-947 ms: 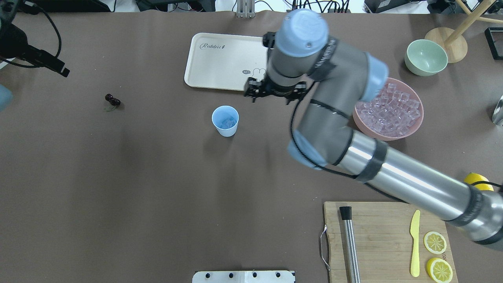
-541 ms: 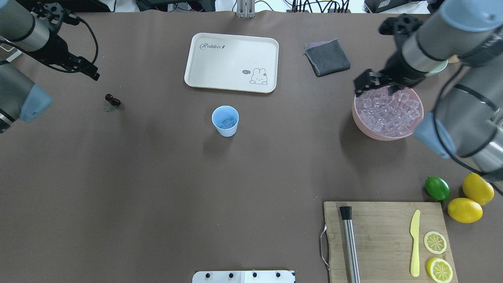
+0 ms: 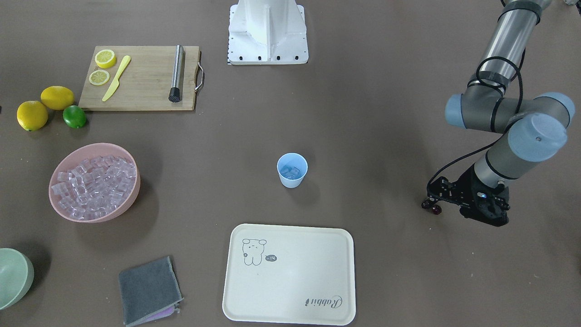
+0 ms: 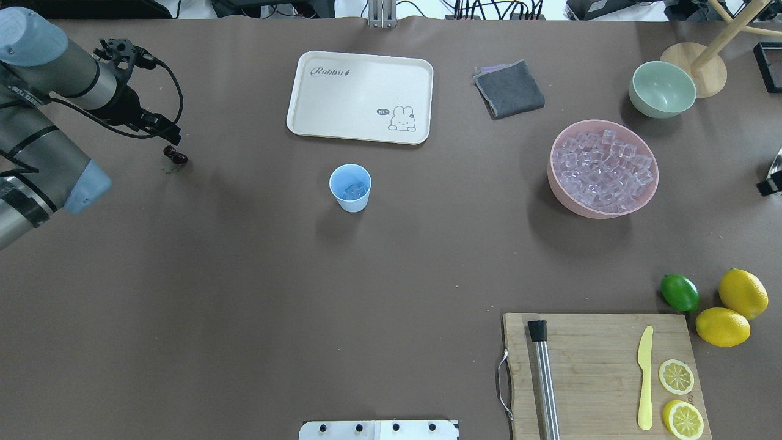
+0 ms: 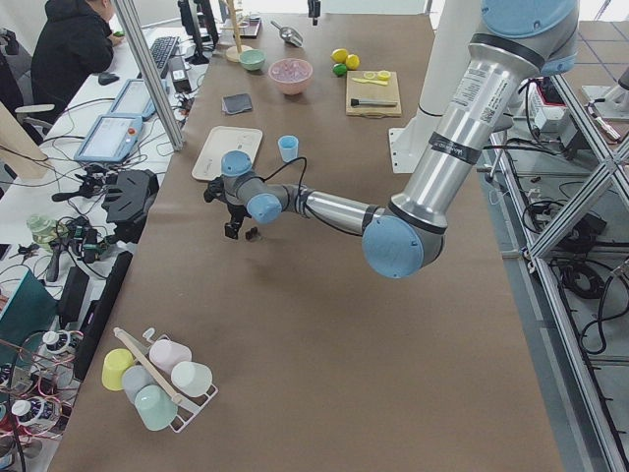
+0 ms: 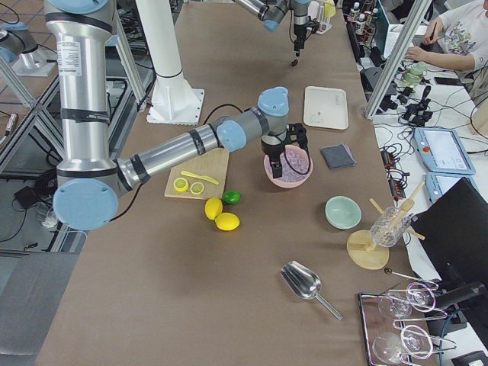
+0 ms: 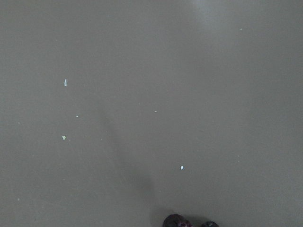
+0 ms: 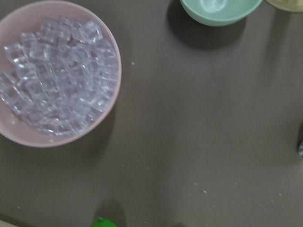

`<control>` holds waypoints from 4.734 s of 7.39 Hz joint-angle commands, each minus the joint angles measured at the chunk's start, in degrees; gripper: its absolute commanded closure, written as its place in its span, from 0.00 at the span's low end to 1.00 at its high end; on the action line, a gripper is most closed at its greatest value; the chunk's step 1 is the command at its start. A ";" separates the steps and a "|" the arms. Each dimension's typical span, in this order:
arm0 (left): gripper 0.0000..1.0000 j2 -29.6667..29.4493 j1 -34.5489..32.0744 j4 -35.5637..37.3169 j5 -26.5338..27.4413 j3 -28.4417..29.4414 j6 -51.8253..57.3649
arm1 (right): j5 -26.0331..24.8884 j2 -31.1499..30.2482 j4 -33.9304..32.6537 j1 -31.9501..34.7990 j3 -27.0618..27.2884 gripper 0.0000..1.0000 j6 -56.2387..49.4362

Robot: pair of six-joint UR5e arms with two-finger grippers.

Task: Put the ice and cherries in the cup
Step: 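Withdraw the right arm while the left arm reaches toward the cherries, then lower the left gripper onto the dark cherries and grasp them, then carry the cherries with the left gripper over the cup and release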

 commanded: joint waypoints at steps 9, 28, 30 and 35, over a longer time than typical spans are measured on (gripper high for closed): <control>0.51 -0.64 3.72 -2.25 3.23 2.60 -2.64 | 1.11 -2.34 0.05 8.28 -5.41 0.01 -14.21; 0.46 7.97 6.27 -9.63 0.33 -4.44 -19.52 | 1.28 -2.78 0.06 9.42 -5.49 0.01 -13.77; 0.75 7.97 6.27 -9.72 0.33 -4.61 -19.35 | 1.72 -3.22 0.06 9.42 -5.58 0.01 -13.69; 1.00 4.13 4.96 -5.00 -4.05 -13.73 -23.03 | 1.81 -3.22 0.06 9.42 -5.58 0.01 -13.69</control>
